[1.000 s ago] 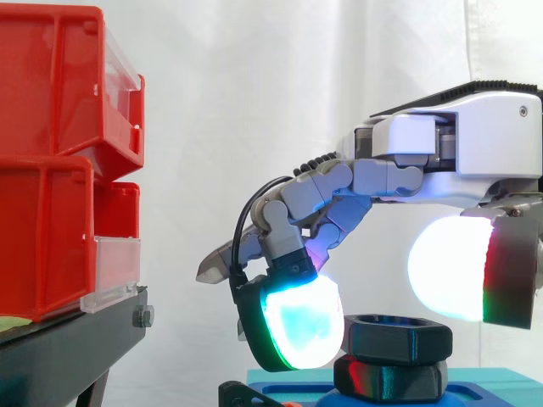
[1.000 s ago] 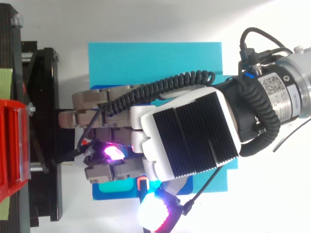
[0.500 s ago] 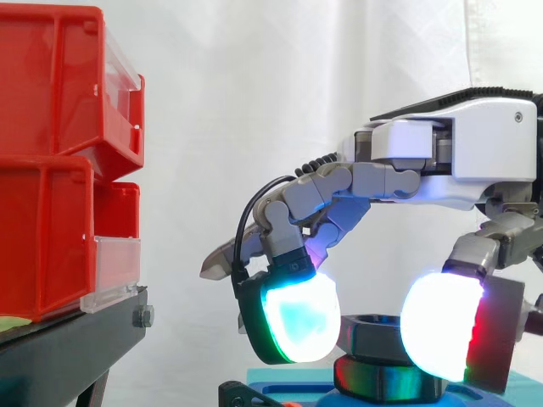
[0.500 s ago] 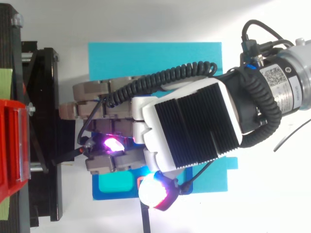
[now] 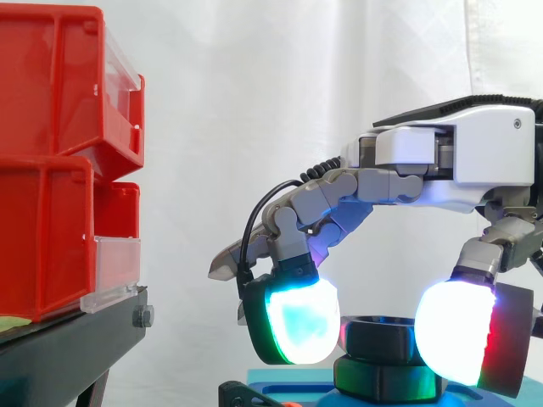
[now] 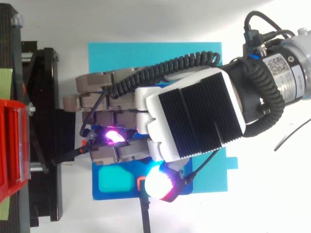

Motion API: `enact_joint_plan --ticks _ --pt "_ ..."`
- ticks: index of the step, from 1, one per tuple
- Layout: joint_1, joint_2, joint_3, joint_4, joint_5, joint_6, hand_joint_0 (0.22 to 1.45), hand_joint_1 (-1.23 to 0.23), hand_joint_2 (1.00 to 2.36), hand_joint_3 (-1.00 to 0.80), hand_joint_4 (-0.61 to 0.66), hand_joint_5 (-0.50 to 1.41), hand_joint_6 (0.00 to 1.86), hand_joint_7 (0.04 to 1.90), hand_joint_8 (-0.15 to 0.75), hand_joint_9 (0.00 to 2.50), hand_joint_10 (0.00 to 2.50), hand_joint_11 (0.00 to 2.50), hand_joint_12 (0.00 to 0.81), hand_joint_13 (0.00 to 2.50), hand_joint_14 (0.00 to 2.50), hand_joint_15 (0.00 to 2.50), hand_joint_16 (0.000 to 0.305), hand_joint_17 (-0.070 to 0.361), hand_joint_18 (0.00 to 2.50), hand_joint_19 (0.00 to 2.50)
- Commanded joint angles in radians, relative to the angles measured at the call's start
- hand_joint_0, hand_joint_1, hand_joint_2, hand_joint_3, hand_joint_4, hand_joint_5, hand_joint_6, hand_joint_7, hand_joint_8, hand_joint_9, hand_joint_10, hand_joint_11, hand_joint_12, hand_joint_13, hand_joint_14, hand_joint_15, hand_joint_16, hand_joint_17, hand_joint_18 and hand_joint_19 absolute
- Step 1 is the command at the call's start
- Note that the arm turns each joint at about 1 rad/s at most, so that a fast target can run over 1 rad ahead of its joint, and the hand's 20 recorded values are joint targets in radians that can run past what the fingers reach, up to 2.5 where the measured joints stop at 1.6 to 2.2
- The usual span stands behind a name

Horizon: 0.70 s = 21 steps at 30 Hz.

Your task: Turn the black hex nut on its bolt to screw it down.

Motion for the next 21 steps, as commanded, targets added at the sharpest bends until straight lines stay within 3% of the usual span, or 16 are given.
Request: enact_joint_plan --ticks 1,13,18,21 --pt "-0.004 0.000 0.000 0.002 -0.004 -0.002 0.35 -0.49 1.00 -0.50 0.30 -0.08 0.50 1.24 0.303 0.69 0.00 0.00 0.407 0.42 0.00 0.00 0.069 0.154 0.38 0.26" --pt "-0.010 0.000 0.000 0.005 -0.006 -0.002 0.32 -0.50 1.00 -0.50 0.32 -0.10 0.50 1.11 0.308 0.66 0.00 0.00 0.419 0.41 0.00 0.00 0.071 0.160 0.36 0.27" --pt "-0.010 0.000 0.000 0.004 -0.009 -0.002 0.30 -0.44 1.00 -0.50 0.33 -0.11 0.50 1.02 0.314 0.65 0.00 0.00 0.436 0.40 0.00 0.00 0.075 0.168 0.36 0.27" --pt "-0.010 0.000 0.000 0.004 -0.013 -0.002 0.29 -0.37 1.00 -0.50 0.33 -0.10 0.50 1.07 0.320 0.65 0.00 0.00 0.439 0.39 0.00 0.00 0.075 0.170 0.36 0.27"
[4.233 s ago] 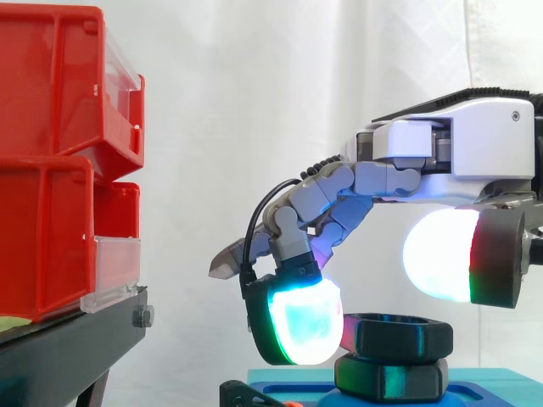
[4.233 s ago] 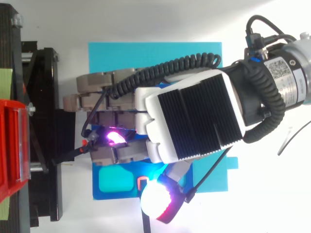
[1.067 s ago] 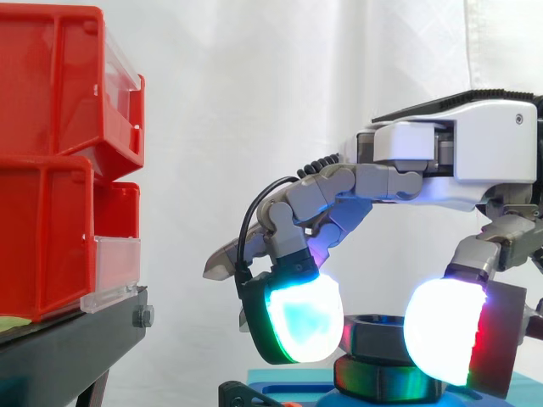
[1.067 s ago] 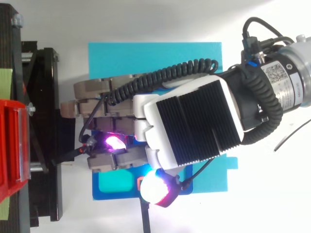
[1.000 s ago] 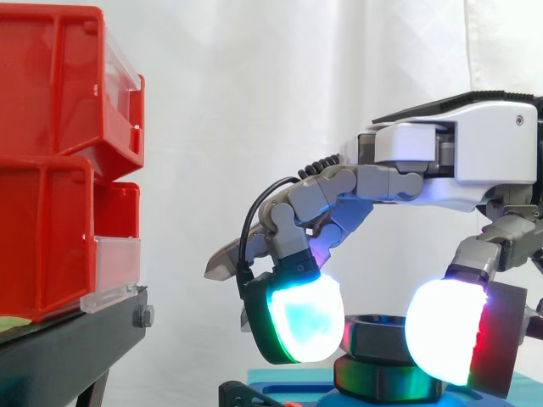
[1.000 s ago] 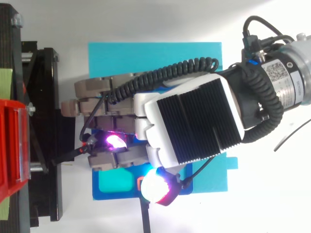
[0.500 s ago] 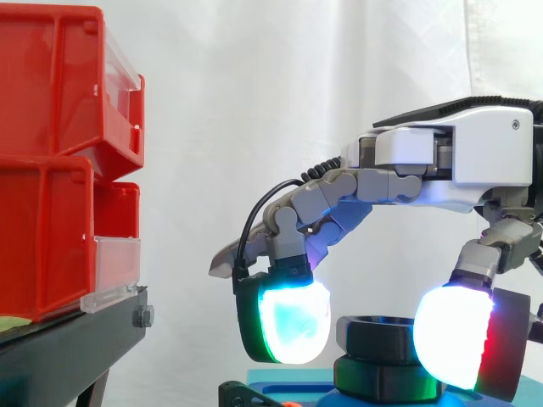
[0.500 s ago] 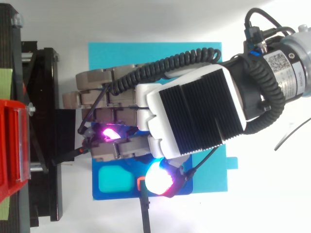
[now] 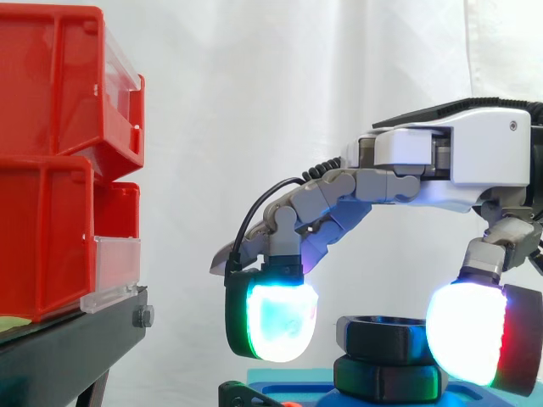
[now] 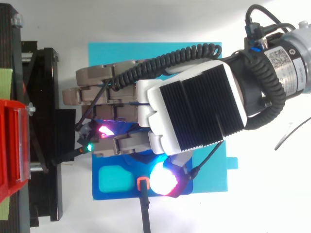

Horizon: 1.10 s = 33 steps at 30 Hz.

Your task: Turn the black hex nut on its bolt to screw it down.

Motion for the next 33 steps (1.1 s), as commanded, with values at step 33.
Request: enact_joint_plan --ticks 33 --pt "-0.020 0.000 0.044 -0.092 -0.041 -0.035 0.37 -0.05 1.00 -0.50 0.15 -0.03 0.51 1.46 0.313 0.79 0.00 0.00 0.402 0.44 0.00 0.00 0.067 0.152 0.37 0.29"
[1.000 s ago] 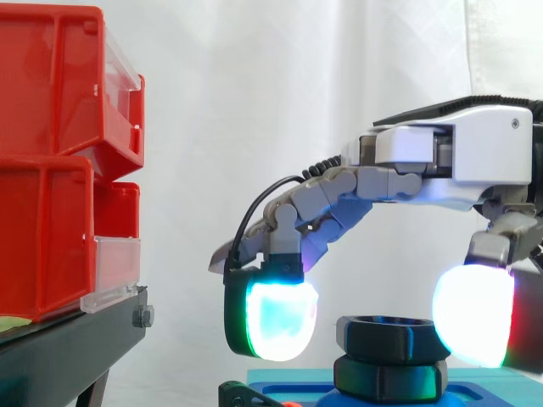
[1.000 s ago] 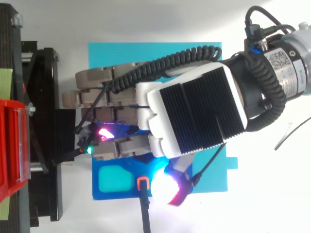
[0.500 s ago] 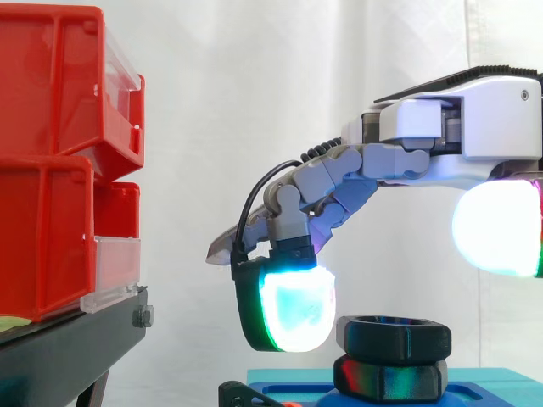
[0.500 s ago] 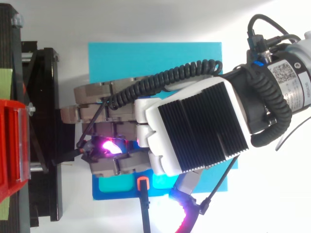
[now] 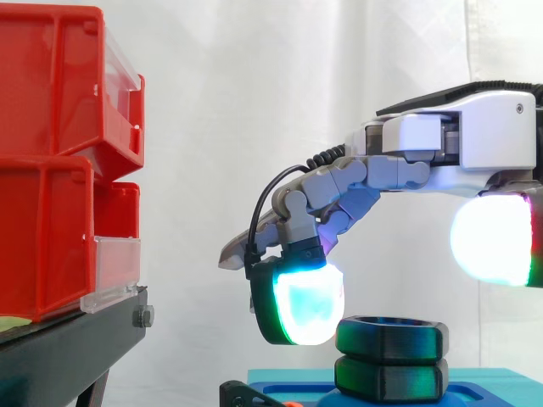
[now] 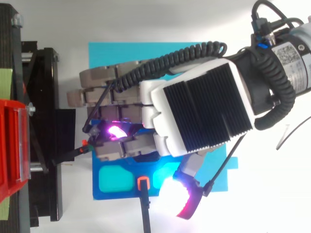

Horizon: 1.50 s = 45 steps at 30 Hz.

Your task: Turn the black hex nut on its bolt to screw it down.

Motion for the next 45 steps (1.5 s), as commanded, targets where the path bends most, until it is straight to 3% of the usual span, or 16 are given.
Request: enact_joint_plan --ticks 1,6,12,18,22,34,45 --pt "-0.012 -0.001 -0.001 -0.002 -0.013 -0.012 0.37 -0.05 1.00 -0.50 0.16 -0.03 0.51 1.47 0.313 0.79 0.00 0.00 0.403 0.44 0.00 0.00 0.067 0.152 0.37 0.30" --pt "-0.024 0.001 0.000 0.002 -0.022 -0.015 0.37 -0.05 1.00 -0.50 0.17 -0.03 0.50 1.46 0.313 0.79 0.00 0.00 0.404 0.44 0.00 0.00 0.068 0.152 0.37 0.29" --pt "-0.032 0.001 0.000 0.003 -0.033 -0.015 0.35 -0.15 1.00 -0.50 0.24 -0.05 0.50 1.29 0.321 0.75 0.00 0.00 0.415 0.44 0.00 0.00 0.070 0.158 0.38 0.28" --pt "-0.017 -0.001 0.005 0.011 -0.024 -0.010 0.33 -0.26 1.00 -0.50 0.28 -0.07 0.50 1.19 0.318 0.73 0.00 0.00 0.422 0.43 0.00 0.00 0.071 0.160 0.38 0.28" --pt "0.003 -0.001 0.005 0.020 -0.010 -0.004 0.33 -0.32 1.00 -0.50 0.28 -0.07 0.50 1.16 0.319 0.72 0.00 0.00 0.423 0.42 0.00 0.00 0.071 0.160 0.38 0.27" --pt "0.031 -0.001 0.003 0.068 0.003 -0.001 0.33 -0.47 1.00 -0.50 0.31 -0.10 0.50 1.06 0.309 0.66 0.00 0.00 0.423 0.40 0.00 0.00 0.071 0.160 0.36 0.26" --pt "0.034 -0.001 -0.049 0.109 0.015 0.000 0.40 -0.54 1.00 -0.50 0.26 -0.09 0.50 1.12 0.279 0.65 0.00 0.00 0.384 0.38 0.00 0.00 0.062 0.140 0.31 0.28"
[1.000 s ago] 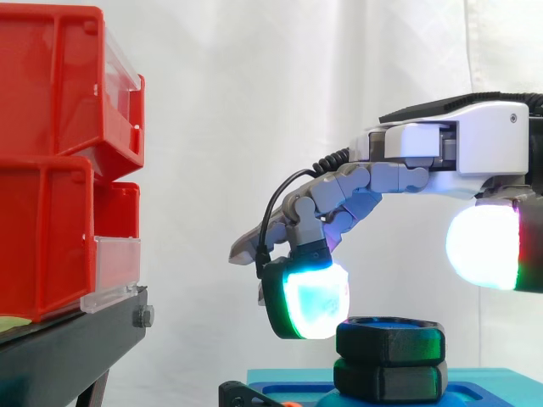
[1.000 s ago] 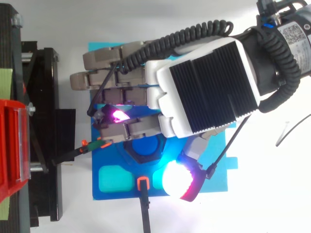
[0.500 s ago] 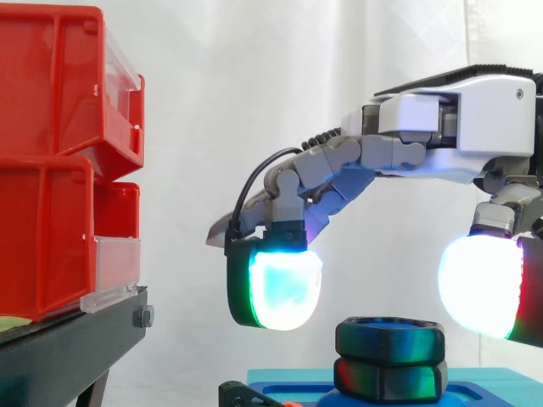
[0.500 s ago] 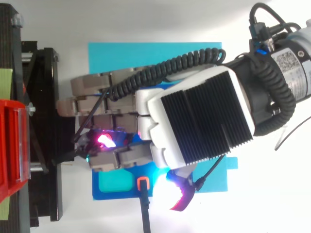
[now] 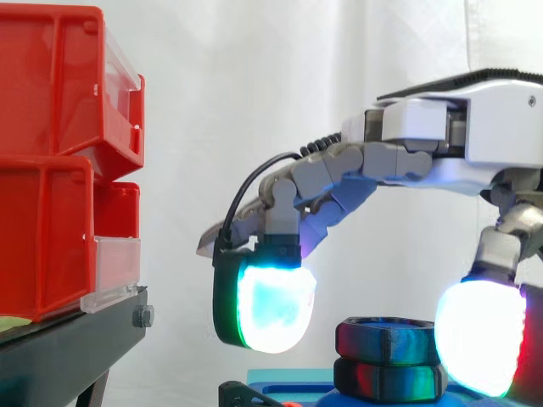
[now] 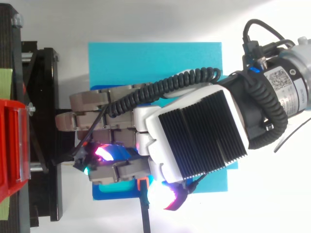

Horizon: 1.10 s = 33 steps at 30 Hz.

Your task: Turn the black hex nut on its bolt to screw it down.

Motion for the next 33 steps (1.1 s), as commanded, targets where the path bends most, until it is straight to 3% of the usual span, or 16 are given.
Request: enact_joint_plan --ticks 1,9,22,33 --pt "0.001 0.000 -0.013 0.018 0.002 0.001 0.41 -0.54 1.00 -0.50 0.26 -0.09 0.50 1.13 0.276 0.65 0.00 0.00 0.380 0.37 0.00 0.00 0.061 0.138 0.31 0.29" --pt "-0.001 0.000 -0.013 0.018 0.002 0.003 0.45 -0.56 1.00 -0.50 0.22 -0.09 0.50 1.15 0.261 0.65 0.00 0.00 0.359 0.36 0.00 0.00 0.057 0.128 0.30 0.31" --pt "-0.019 0.000 -0.013 -0.004 -0.006 -0.002 0.46 -0.58 1.00 -0.50 0.21 -0.09 0.50 1.19 0.260 0.66 0.00 0.01 0.357 0.37 0.00 0.00 0.056 0.126 0.30 0.30" --pt "-0.029 0.000 -0.013 -0.019 -0.015 -0.005 0.50 -0.61 1.00 -0.49 0.18 -0.08 0.50 1.37 0.250 0.67 0.00 0.03 0.338 0.37 0.00 0.00 0.052 0.117 0.29 0.31"
